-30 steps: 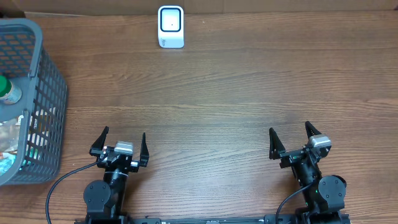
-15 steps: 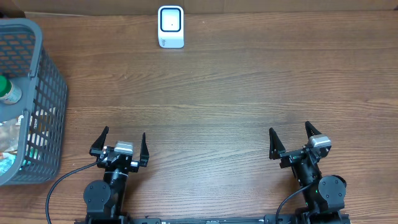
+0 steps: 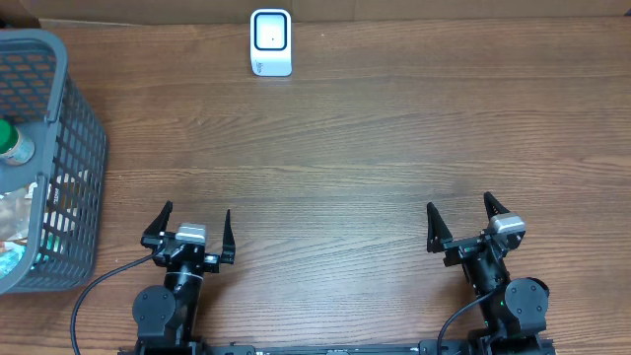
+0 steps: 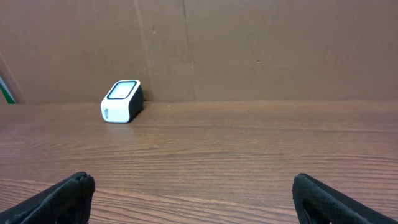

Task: Scan the item barcode
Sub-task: 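Move the left gripper into the grey basket toward the bread bag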

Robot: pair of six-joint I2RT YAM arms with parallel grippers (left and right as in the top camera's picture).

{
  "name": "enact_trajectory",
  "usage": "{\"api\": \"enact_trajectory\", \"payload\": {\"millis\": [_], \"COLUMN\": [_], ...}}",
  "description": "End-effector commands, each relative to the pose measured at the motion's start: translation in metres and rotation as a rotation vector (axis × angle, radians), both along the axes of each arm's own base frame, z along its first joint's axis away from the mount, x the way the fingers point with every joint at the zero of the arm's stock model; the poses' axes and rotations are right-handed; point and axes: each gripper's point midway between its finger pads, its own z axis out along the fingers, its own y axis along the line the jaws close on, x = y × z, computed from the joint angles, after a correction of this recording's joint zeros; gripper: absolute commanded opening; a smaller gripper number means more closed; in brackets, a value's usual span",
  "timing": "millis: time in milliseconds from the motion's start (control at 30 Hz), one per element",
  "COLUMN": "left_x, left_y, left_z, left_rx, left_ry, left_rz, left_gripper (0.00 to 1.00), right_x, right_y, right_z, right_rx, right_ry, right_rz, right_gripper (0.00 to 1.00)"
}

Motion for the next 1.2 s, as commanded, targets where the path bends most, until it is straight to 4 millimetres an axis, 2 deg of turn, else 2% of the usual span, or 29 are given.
{"api": "enact_trajectory", "payload": {"millis": [0,300,467,700,933,1167], "left_x": [-0.002,-0.006,0.0,0.024,0.047,0.056], "left_y": [0.0,-0.001,-0.005,-0.024,-0.028,-0.03], "left_z": [0.014,0.042,0.057,0.086,0.111,0.14], "left_rx": [-0.063,-0.098,-0.101,-0.122,-0.142,-0.166], "left_ry": [-0.02,0.009,0.072,0.238,0.451,0.716], "left_rz": [0.005,0.003,-0.021,-0.12,-0.131,-0.126], "left_gripper": [1.0,1.0,1.0,1.0,1.0,1.0], "right_x": [0.0,0.0,0.0,0.0,0.0,0.0], "right_y": [0.0,0.0,0.0,0.0,0.0,0.0], "right_z": [-0.001,-0.001,-0.001,-0.001,-0.001,-0.001], "right_rx": [-0.005,-0.005,-0.005,-0.005,-0.005,-0.005], "right_ry": [-0.007,-0.006,-0.006,-0.006,-0.006,-0.006], "right_rz": [0.003,0.003,0.003,0.003,0.003,0.003], "right_gripper": [1.0,1.0,1.0,1.0,1.0,1.0]}}
